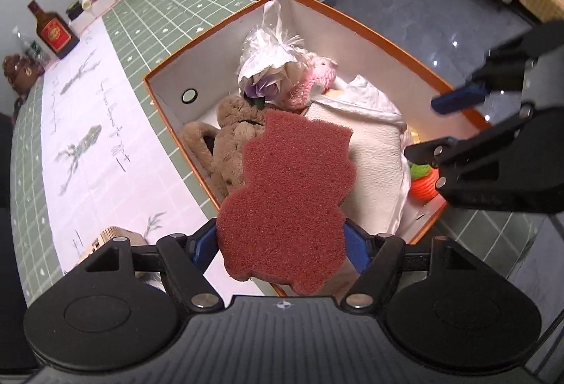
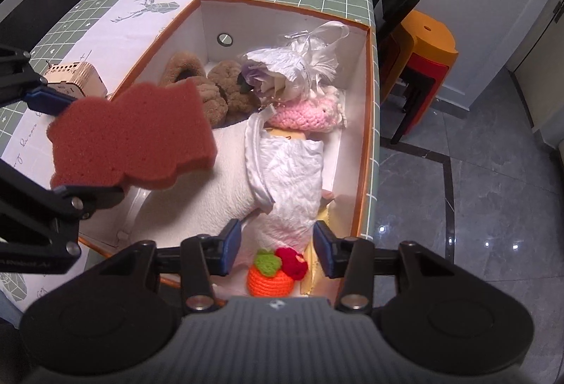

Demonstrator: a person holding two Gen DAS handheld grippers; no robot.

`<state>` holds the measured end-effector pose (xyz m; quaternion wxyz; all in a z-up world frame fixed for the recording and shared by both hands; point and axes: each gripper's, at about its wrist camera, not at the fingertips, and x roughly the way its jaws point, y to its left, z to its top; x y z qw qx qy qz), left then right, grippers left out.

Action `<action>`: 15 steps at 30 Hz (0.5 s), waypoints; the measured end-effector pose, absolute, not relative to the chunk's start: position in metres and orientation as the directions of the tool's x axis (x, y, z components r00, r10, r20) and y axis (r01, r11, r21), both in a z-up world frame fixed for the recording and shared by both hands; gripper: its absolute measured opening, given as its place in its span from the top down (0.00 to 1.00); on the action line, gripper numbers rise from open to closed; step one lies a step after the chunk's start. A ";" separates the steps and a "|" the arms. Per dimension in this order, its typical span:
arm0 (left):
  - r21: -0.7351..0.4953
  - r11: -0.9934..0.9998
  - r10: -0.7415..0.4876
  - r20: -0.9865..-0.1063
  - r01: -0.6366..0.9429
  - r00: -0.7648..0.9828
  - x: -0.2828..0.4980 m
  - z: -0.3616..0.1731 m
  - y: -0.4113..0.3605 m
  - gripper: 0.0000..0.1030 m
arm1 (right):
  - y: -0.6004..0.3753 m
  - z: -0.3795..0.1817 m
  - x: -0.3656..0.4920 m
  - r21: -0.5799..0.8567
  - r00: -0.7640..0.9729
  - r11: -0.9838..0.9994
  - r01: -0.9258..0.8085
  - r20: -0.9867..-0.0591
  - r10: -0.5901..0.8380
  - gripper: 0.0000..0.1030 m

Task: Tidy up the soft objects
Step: 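Open both grippers to drop the sponge and crocheted ball into the box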

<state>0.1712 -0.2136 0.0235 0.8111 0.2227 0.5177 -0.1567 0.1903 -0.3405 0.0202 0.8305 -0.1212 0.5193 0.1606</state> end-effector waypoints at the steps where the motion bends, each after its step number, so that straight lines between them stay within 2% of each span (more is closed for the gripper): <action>1: 0.212 0.845 -0.017 -0.907 0.492 0.420 0.170 0.022 -0.216 0.14 | -0.341 0.021 0.190 -0.035 0.413 0.919 -0.392 -0.900 0.141 0.50; 5: 0.188 0.846 -0.045 -0.907 0.499 0.418 0.169 0.022 -0.214 0.12 | -0.340 0.025 0.189 -0.033 0.430 0.922 -0.385 -0.891 0.147 0.50; 15: 0.051 0.874 -0.203 -0.866 0.483 0.458 0.159 0.049 -0.187 0.08 | -0.321 0.040 0.188 -0.022 0.466 0.919 -0.393 -0.866 0.179 0.51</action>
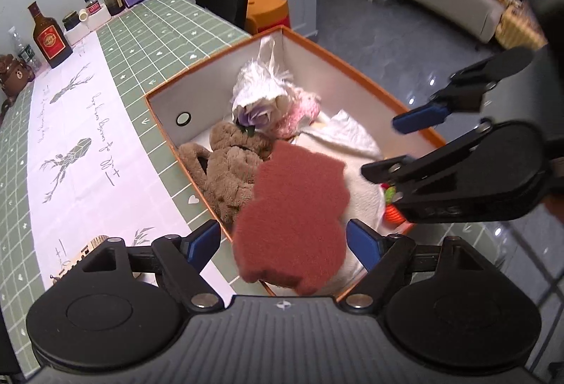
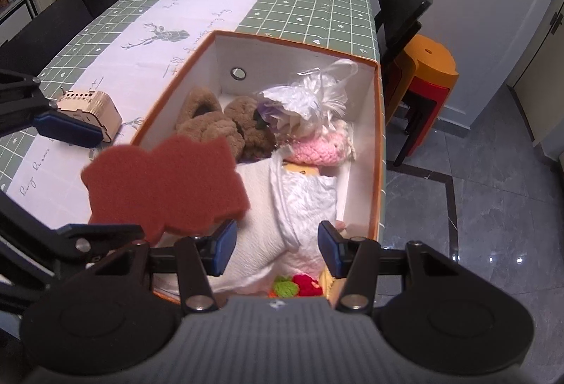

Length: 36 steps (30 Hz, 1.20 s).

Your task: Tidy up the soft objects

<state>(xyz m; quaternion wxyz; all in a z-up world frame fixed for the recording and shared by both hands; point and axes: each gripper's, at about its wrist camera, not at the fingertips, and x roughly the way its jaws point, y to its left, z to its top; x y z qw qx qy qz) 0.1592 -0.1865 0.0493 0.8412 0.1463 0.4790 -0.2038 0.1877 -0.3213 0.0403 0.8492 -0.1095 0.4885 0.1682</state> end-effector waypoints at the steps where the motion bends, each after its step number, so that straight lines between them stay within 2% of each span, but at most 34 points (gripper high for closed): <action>1: 0.042 0.876 -0.214 -0.859 0.481 0.465 0.157 0.052 -0.183 0.08 | -0.318 0.040 0.188 -0.020 0.465 0.919 -0.395 -0.867 0.181 0.51; 5: 0.004 0.896 -0.248 -0.825 0.444 0.508 0.148 0.062 -0.160 0.08 | -0.305 0.040 0.189 0.022 0.448 0.910 -0.414 -0.865 0.225 0.53; 7: -0.027 0.905 -0.276 -0.797 0.424 0.538 0.144 0.065 -0.145 0.09 | -0.296 0.039 0.188 0.036 0.437 0.900 -0.435 -0.865 0.246 0.63; 12: -0.124 0.937 -0.305 -0.745 0.325 0.594 0.142 0.064 -0.102 0.09 | -0.276 0.031 0.192 -0.014 0.449 0.886 -0.464 -0.865 0.222 0.70; 22: -0.192 0.958 -0.283 -0.760 0.213 0.586 0.134 0.038 -0.049 0.11 | -0.264 -0.001 0.214 -0.045 0.396 0.887 -0.460 -0.904 0.160 0.70; 26: -0.217 0.958 -0.285 -0.763 0.186 0.580 0.132 0.028 -0.036 0.11 | -0.268 0.015 0.214 -0.026 0.406 0.898 -0.439 -0.898 0.173 0.70; 33: -0.243 0.957 -0.287 -0.746 0.156 0.601 0.123 0.019 -0.032 0.11 | -0.254 0.048 0.206 0.059 0.424 0.882 -0.468 -0.860 0.283 0.71; 36: -0.254 0.956 -0.292 -0.746 0.150 0.598 0.118 0.014 -0.030 0.11 | -0.241 0.041 0.204 0.001 0.435 0.874 -0.485 -0.867 0.243 0.71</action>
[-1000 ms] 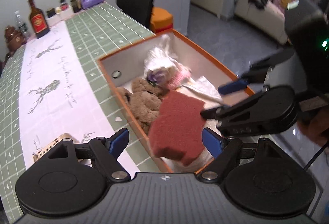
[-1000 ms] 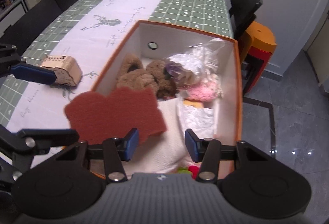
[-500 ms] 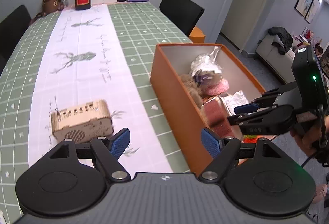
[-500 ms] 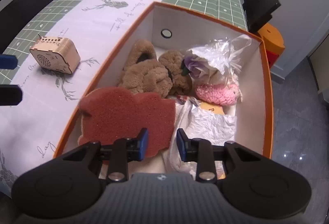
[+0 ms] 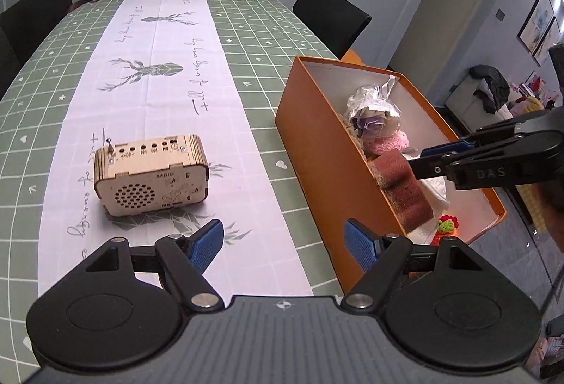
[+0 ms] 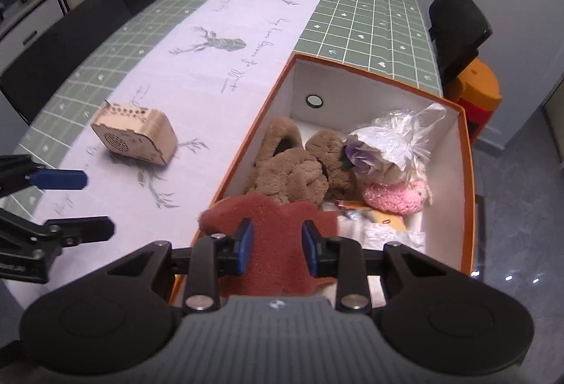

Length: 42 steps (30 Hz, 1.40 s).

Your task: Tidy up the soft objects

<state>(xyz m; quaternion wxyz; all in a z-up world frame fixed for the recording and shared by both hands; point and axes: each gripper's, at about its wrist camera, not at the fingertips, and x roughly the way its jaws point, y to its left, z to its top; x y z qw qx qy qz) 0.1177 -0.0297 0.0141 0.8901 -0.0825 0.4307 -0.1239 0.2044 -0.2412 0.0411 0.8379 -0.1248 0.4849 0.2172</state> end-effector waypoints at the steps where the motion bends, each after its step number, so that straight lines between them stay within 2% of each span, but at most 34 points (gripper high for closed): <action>1: -0.262 0.954 -0.297 -0.745 0.147 0.597 0.116 0.013 -0.028 0.11 | -0.240 0.038 0.205 -0.009 0.433 0.874 -0.486 -0.871 0.232 0.71; 7: -0.294 0.949 -0.301 -0.734 0.114 0.609 0.109 0.010 -0.017 0.11 | -0.236 0.003 0.212 0.041 0.327 0.877 -0.479 -0.919 0.221 0.71; 14: -0.276 0.954 -0.288 -0.742 0.116 0.606 0.105 0.007 -0.017 0.12 | -0.230 -0.030 0.215 0.070 0.251 0.882 -0.467 -0.946 0.208 0.72; 21: -0.268 0.956 -0.284 -0.737 0.120 0.613 0.099 0.005 -0.014 0.12 | -0.238 -0.009 0.206 0.086 0.301 0.894 -0.440 -0.924 0.238 0.73; 26: -0.264 0.957 -0.276 -0.678 0.125 0.681 0.081 0.014 -0.006 0.12 | -0.239 0.027 0.170 0.044 0.465 0.896 -0.441 -0.843 0.270 0.64; 30: -0.257 0.957 -0.267 -0.604 0.133 0.751 0.064 0.024 0.000 0.12 | -0.235 0.048 0.134 0.056 0.580 0.904 -0.423 -0.751 0.317 0.57; 33: -0.225 0.964 -0.244 -0.548 0.140 0.800 0.050 0.033 0.003 0.13 | -0.224 0.058 0.106 0.062 0.660 0.911 -0.408 -0.669 0.341 0.49; 37: -0.166 0.975 -0.212 -0.492 0.148 0.845 0.031 0.038 0.004 0.19 | -0.210 0.062 0.065 0.038 0.768 0.930 -0.365 -0.553 0.324 0.36; 40: -0.138 0.980 -0.192 -0.459 0.143 0.868 0.018 0.034 0.007 0.24 | -0.201 0.057 0.040 0.028 0.818 0.943 -0.330 -0.491 0.301 0.33; 42: -0.122 0.985 -0.163 -0.427 0.122 0.889 0.008 0.029 0.010 0.24 | -0.196 0.051 0.025 0.025 0.841 0.953 -0.303 -0.462 0.280 0.29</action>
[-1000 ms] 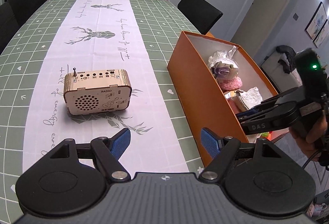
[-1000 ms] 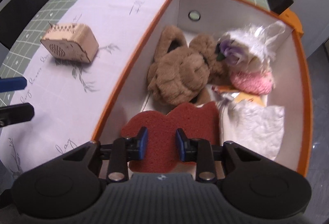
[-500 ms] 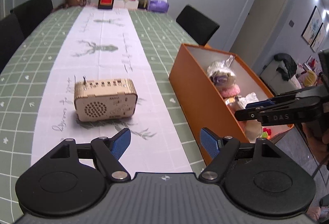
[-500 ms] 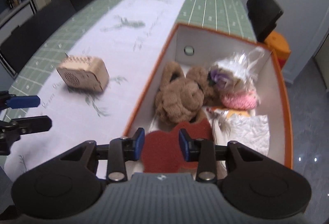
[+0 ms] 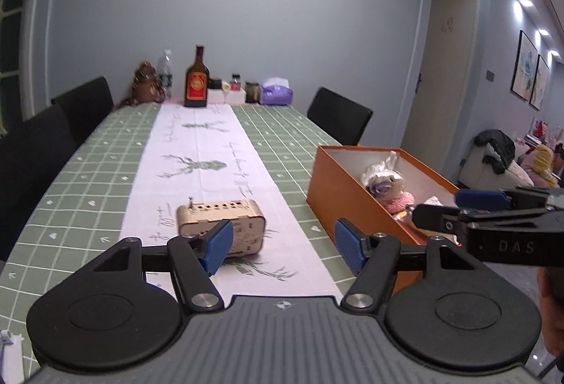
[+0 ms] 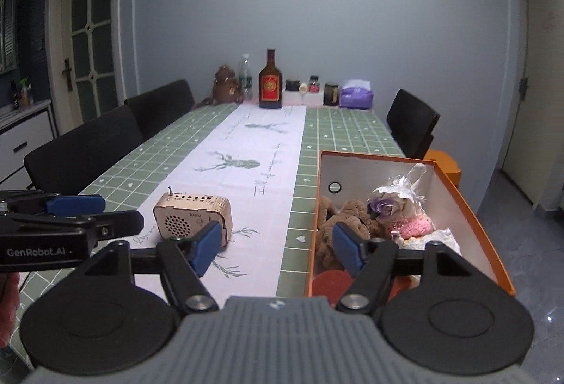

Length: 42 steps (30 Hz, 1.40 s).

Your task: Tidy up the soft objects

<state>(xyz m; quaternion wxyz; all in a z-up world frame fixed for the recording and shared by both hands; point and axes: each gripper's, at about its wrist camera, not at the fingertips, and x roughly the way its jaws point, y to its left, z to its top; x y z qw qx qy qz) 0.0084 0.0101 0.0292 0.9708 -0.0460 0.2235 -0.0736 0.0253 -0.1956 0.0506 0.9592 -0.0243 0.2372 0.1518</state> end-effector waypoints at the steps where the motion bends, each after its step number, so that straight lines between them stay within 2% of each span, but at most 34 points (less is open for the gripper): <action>1: -0.109 0.989 -0.139 -0.418 0.103 0.898 0.003 0.025 0.012 0.24 | -0.193 0.047 0.019 0.020 0.851 0.957 -0.288 -0.452 0.266 0.29; 5: -0.044 0.998 -0.063 -0.375 0.050 0.925 -0.015 0.011 0.011 0.24 | -0.187 0.035 -0.005 0.023 0.888 0.973 -0.229 -0.405 0.218 0.25; 7: -0.054 0.998 -0.054 -0.364 0.037 0.930 -0.024 0.006 0.013 0.24 | -0.187 0.029 -0.014 0.032 0.905 0.980 -0.199 -0.378 0.196 0.18; 9: -0.066 0.997 -0.054 -0.357 0.033 0.933 -0.030 0.002 0.014 0.23 | -0.182 0.023 -0.022 0.018 0.917 0.983 -0.182 -0.359 0.176 0.18; 10: -0.055 0.998 -0.045 -0.354 0.028 0.934 -0.032 0.000 0.013 0.21 | -0.181 0.020 -0.025 0.006 0.922 0.985 -0.173 -0.351 0.164 0.17; 12: -0.014 1.000 -0.023 -0.341 0.019 0.940 -0.036 -0.002 0.009 0.10 | -0.177 0.013 -0.031 -0.012 0.930 0.988 -0.152 -0.340 0.139 0.16; 16: 0.017 0.999 0.036 -0.341 -0.032 0.939 -0.038 -0.008 0.002 0.08 | -0.176 -0.002 -0.039 -0.001 0.930 0.989 -0.145 -0.342 0.136 0.14; 21: -0.018 0.999 0.026 -0.404 -0.036 0.914 -0.031 -0.021 0.000 0.08 | -0.178 -0.018 -0.042 -0.003 0.921 0.993 -0.120 -0.374 0.110 0.11; 28: 0.019 0.999 0.047 -0.478 -0.043 0.877 -0.028 -0.039 -0.007 0.08 | -0.181 -0.035 -0.040 0.021 0.901 0.994 -0.108 -0.421 0.107 0.11; 42: 0.027 0.998 0.056 -0.502 -0.049 0.863 -0.026 -0.045 -0.010 0.08 | -0.182 -0.042 -0.041 0.017 0.901 0.996 -0.092 -0.424 0.091 0.09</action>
